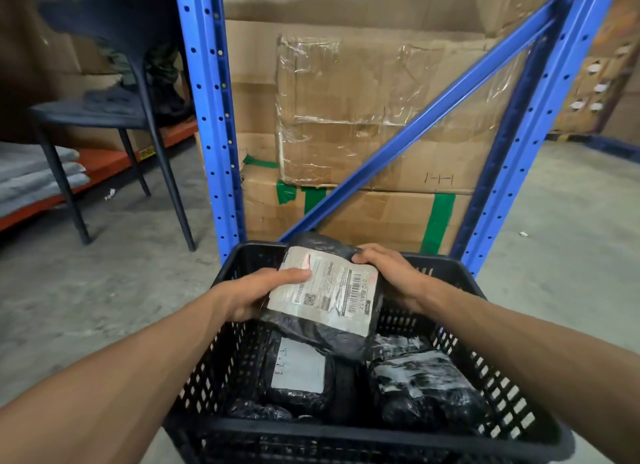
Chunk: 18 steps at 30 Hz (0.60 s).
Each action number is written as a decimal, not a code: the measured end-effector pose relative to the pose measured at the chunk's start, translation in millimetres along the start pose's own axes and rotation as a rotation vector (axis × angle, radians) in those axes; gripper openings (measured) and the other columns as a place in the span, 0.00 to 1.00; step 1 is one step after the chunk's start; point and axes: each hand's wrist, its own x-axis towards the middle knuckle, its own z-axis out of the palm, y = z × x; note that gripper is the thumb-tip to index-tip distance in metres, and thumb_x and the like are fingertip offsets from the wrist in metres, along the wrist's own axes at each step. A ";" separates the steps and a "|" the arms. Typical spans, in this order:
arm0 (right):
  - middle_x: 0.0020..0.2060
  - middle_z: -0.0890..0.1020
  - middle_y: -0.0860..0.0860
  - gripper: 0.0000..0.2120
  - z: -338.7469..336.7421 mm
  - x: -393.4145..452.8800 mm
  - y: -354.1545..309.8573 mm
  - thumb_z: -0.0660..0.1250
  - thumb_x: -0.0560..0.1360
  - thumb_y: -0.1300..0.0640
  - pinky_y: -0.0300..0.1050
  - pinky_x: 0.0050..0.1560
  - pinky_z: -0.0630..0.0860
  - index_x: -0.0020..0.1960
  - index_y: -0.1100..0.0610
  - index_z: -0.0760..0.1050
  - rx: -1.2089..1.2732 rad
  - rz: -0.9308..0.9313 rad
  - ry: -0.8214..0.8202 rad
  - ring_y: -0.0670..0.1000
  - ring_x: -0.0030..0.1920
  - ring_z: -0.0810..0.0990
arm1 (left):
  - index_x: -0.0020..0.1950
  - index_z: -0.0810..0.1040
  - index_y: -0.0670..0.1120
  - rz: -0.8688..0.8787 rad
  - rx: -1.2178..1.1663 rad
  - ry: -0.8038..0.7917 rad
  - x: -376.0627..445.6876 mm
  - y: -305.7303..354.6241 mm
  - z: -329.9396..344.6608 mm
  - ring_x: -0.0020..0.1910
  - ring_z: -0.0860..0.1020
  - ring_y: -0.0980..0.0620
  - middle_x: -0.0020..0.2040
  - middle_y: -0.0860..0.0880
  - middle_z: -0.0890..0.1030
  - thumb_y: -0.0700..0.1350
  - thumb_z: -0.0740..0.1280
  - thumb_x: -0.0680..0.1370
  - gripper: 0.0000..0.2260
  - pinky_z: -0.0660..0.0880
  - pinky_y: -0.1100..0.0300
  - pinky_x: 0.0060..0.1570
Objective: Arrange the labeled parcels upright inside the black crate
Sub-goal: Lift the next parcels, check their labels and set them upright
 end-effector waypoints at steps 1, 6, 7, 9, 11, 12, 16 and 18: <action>0.53 0.85 0.62 0.22 3.2 0.8 4.0 0.75 0.70 0.51 0.54 0.55 0.79 0.61 0.59 0.80 0.046 -0.005 0.042 0.57 0.51 0.83 | 0.53 0.88 0.46 -0.013 -0.033 -0.007 -0.2 -1.3 0.1 0.52 0.86 0.47 0.56 0.43 0.86 0.57 0.80 0.62 0.24 0.82 0.56 0.45; 0.60 0.85 0.60 0.30 14.4 -7.1 29.5 0.71 0.72 0.38 0.54 0.53 0.84 0.66 0.55 0.80 0.341 0.075 -0.091 0.60 0.59 0.85 | 0.59 0.86 0.47 0.122 -0.279 0.096 3.3 -0.9 4.1 0.55 0.85 0.44 0.58 0.42 0.85 0.56 0.74 0.69 0.21 0.82 0.54 0.46; 0.60 0.85 0.60 0.30 18.8 -9.2 33.1 0.71 0.72 0.39 0.52 0.50 0.85 0.68 0.55 0.78 0.341 0.098 -0.128 0.60 0.57 0.86 | 0.63 0.83 0.47 0.166 -0.330 0.112 5.6 1.3 4.1 0.56 0.84 0.43 0.59 0.42 0.85 0.55 0.73 0.71 0.22 0.82 0.53 0.48; 0.59 0.85 0.61 0.30 27.7 -10.0 37.2 0.75 0.71 0.44 0.48 0.43 0.85 0.70 0.55 0.74 0.363 0.116 -0.091 0.61 0.51 0.88 | 0.69 0.77 0.47 0.222 -0.376 0.114 7.7 5.1 2.3 0.59 0.83 0.42 0.62 0.41 0.83 0.51 0.72 0.73 0.25 0.82 0.50 0.51; 0.59 0.85 0.61 0.31 31.7 -7.6 34.6 0.77 0.72 0.51 0.48 0.41 0.85 0.71 0.56 0.71 0.401 0.065 0.013 0.62 0.49 0.88 | 0.72 0.73 0.48 0.202 -0.322 0.105 5.9 4.3 -2.6 0.59 0.83 0.41 0.62 0.41 0.83 0.49 0.77 0.69 0.32 0.81 0.46 0.52; 0.59 0.85 0.60 0.33 31.2 -5.1 32.7 0.77 0.71 0.52 0.48 0.42 0.84 0.71 0.56 0.69 0.389 0.027 0.065 0.62 0.51 0.87 | 0.72 0.72 0.48 0.174 -0.289 0.112 4.3 1.9 -6.2 0.58 0.83 0.41 0.62 0.40 0.83 0.49 0.80 0.66 0.36 0.80 0.45 0.51; 0.55 0.87 0.58 0.27 26.0 3.9 26.7 0.75 0.74 0.50 0.54 0.49 0.84 0.67 0.62 0.75 0.376 -0.044 0.177 0.59 0.57 0.86 | 0.65 0.79 0.47 0.099 -0.313 0.136 0.8 -9.1 -21.3 0.53 0.85 0.43 0.60 0.40 0.84 0.55 0.82 0.59 0.36 0.82 0.49 0.48; 0.52 0.88 0.58 0.22 28.7 4.5 28.1 0.72 0.77 0.49 0.56 0.52 0.84 0.62 0.65 0.80 0.368 -0.023 0.188 0.59 0.56 0.86 | 0.64 0.80 0.49 0.038 -0.241 0.112 -2.9 -9.2 -22.4 0.55 0.85 0.43 0.59 0.42 0.85 0.58 0.81 0.61 0.34 0.82 0.50 0.48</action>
